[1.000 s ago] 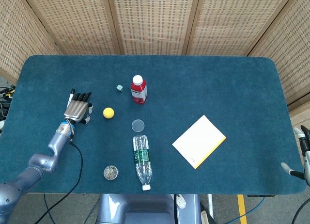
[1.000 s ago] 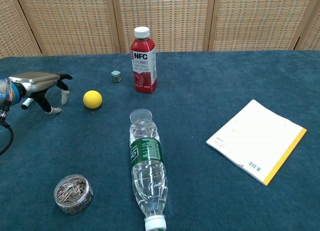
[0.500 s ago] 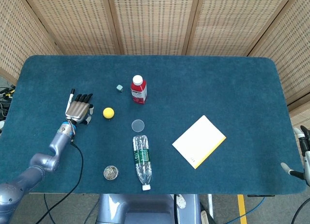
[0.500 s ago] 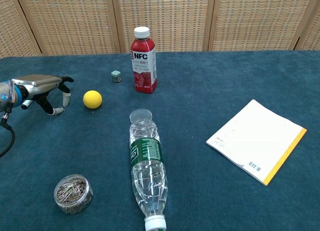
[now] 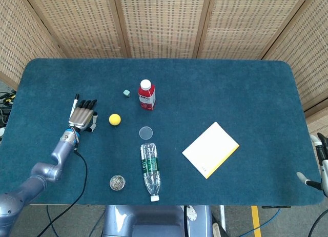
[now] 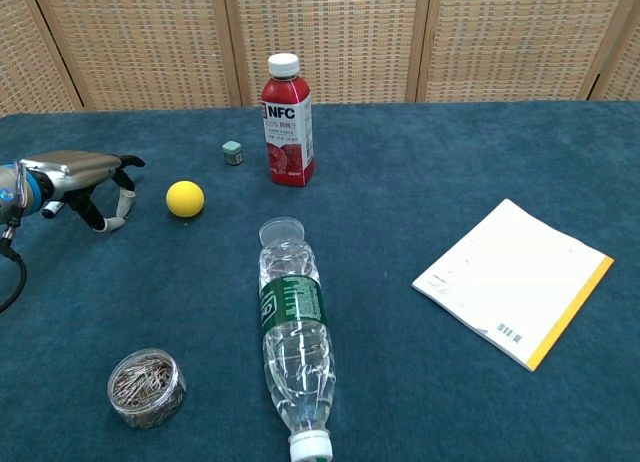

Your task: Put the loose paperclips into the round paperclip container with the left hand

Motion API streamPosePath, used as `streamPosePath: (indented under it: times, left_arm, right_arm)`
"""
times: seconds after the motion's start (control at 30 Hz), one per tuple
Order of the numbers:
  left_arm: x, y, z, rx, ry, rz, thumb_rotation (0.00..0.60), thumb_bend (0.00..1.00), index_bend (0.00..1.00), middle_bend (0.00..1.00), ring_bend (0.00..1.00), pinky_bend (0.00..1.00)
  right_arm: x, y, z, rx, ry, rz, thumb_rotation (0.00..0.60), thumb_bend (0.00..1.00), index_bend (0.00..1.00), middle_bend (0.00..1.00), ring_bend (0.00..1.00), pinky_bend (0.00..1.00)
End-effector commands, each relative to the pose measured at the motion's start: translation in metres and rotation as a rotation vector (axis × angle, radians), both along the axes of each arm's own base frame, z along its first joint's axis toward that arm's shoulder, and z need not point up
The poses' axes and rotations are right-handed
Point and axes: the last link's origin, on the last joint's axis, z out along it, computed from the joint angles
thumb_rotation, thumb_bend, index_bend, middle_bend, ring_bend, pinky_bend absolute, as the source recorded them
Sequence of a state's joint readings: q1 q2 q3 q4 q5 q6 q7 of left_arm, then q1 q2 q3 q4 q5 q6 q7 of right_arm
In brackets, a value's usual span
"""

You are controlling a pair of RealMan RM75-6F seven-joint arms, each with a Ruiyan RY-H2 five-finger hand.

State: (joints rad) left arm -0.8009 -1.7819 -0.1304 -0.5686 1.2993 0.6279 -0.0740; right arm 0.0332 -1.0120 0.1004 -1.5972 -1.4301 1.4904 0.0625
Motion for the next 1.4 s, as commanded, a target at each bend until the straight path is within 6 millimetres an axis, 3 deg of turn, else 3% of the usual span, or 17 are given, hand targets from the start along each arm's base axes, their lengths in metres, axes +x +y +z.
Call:
streamPosePath:
  times: [0.03,0.4,0.67,0.93,1.03,1.4]
  left_arm:
    - [-0.001,0.0,0.0,0.001,0.004,0.002,0.6,0.34,0.66,0.0,0.0,0.0]
    - [0.001,-0.001,0.006,0.019,-0.014,-0.014,0.6,0.37,0.68,0.0,0.0,0.0]
    - [0.012,-0.005,0.022,0.041,-0.062,-0.082,0.6,0.38,0.68,0.0,0.0,0.0]
    - [0.039,-0.048,0.041,-0.01,-0.144,-0.285,0.6,0.38,0.69,0.0,0.0,0.0]
    - [0.053,-0.075,0.045,-0.049,-0.16,-0.372,0.6,0.38,0.7,0.0,0.0,0.0]
    - [0.064,-0.123,0.045,-0.141,-0.132,-0.444,0.6,0.4,0.7,0.0,0.0,0.0]
  right_arm:
    - [0.0,0.0,0.0,-0.001,-0.001,0.001,0.6,0.0,0.0,0.0,0.0,0.0]
    - [0.0,0.001,0.001,0.0,-0.002,0.004,0.6,0.0,0.0,0.0,0.0,0.0]
    - [0.001,0.002,0.001,-0.001,-0.003,0.01,0.6,0.0,0.0,0.0,0.0,0.0]
    - [0.003,0.004,0.002,-0.004,-0.01,0.02,0.6,0.0,0.0,0.0,0.0,0.0]
    - [0.004,0.005,0.003,-0.005,-0.013,0.024,0.6,0.0,0.0,0.0,0.0,0.0]
    - [0.002,0.006,0.006,-0.011,-0.023,0.025,0.6,0.0,0.0,0.0,0.0,0.0]
